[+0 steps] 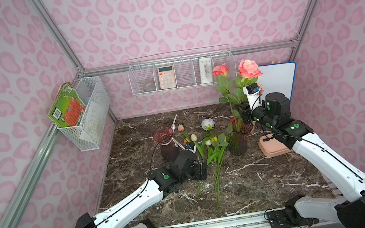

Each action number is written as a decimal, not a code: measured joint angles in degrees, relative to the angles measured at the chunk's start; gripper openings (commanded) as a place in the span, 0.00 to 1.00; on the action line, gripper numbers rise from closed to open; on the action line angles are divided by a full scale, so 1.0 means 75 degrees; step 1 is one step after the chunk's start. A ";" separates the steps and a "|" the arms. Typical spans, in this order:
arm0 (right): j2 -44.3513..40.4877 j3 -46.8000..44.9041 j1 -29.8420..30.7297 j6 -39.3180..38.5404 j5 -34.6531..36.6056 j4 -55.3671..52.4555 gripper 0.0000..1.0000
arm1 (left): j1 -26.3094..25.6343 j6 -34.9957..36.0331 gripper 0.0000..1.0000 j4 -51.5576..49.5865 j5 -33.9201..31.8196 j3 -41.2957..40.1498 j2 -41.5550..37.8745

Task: Arrange the flowers in different vases according to their variety
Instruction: Insert the flower into the vase, then pick up the flower at the center of the board.

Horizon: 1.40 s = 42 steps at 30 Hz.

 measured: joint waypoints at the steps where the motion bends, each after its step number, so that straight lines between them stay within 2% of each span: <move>1: 0.0029 0.0012 -0.0003 0.0003 0.0003 -0.0128 0.52 | 0.0000 -0.0029 0.99 -0.0076 -0.0047 0.0082 0.0134; 6: -0.0192 0.0029 -0.0038 0.0076 0.0108 -0.0670 0.68 | 0.0015 -0.0143 0.95 -0.0452 -0.0154 0.0446 0.0804; 10: -0.0688 -0.0082 -0.0122 0.0259 0.0251 -0.0930 0.82 | 0.0032 -0.0143 0.88 -0.0664 -0.0111 0.0775 0.1355; 13: -0.1119 -0.0358 -0.0181 0.0472 0.0251 -0.1070 0.99 | 0.0076 -0.0140 0.79 -0.0822 0.0044 0.1049 0.1816; 20: -0.2075 -0.1020 -0.0184 0.0731 -0.0297 -0.1218 0.99 | 0.0300 -0.0055 0.60 -0.1172 0.0385 0.1603 0.2868; 26: -0.2693 -0.1725 -0.0184 0.1049 -0.1090 -0.1142 0.99 | 0.0647 0.0067 0.55 -0.1425 0.0423 0.1731 0.3264; 31: -0.2771 -0.2186 -0.0134 0.1247 -0.1714 -0.0889 0.99 | 0.1125 0.0090 0.51 -0.1612 0.0414 0.1743 0.3657; 37: -0.2728 -0.2460 -0.0029 0.1413 -0.1988 -0.0705 0.99 | 0.1428 0.0119 0.42 -0.1649 0.0527 0.1865 0.4281; 42: -0.2678 -0.2588 0.0096 0.1422 -0.2084 -0.0545 0.99 | 0.1577 0.0154 0.39 -0.1547 0.0659 0.1993 0.4674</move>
